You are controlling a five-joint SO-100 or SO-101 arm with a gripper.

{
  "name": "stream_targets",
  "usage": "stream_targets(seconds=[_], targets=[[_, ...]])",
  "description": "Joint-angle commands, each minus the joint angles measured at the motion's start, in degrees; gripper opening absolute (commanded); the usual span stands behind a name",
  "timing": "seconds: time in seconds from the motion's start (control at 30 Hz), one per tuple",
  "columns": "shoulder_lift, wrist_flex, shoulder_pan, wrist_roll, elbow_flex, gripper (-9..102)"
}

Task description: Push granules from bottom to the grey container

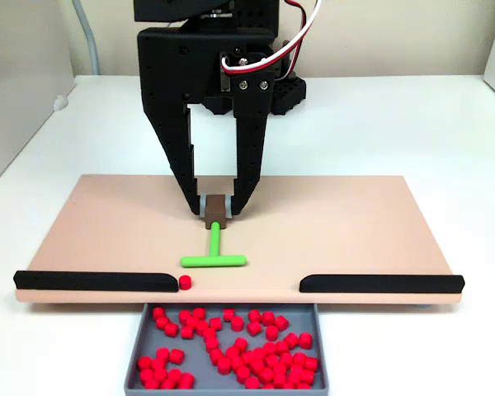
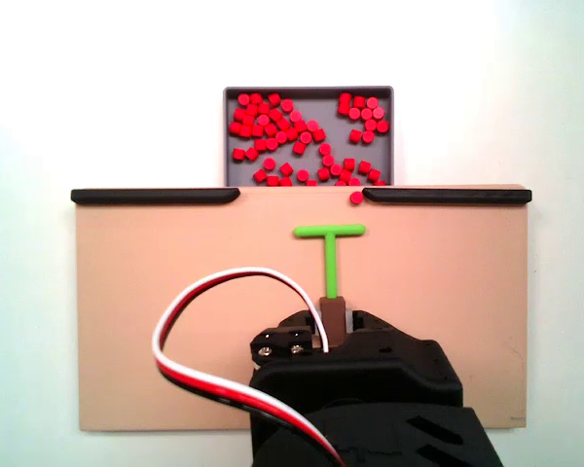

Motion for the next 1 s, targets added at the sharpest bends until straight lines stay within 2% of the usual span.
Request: stream_targets(seconds=[0.0,0.97], targets=[[-1.4,-0.3,-0.1,0.6,-0.5,0],[-3.8,0.4,-0.9,1.7,-3.8,0]])
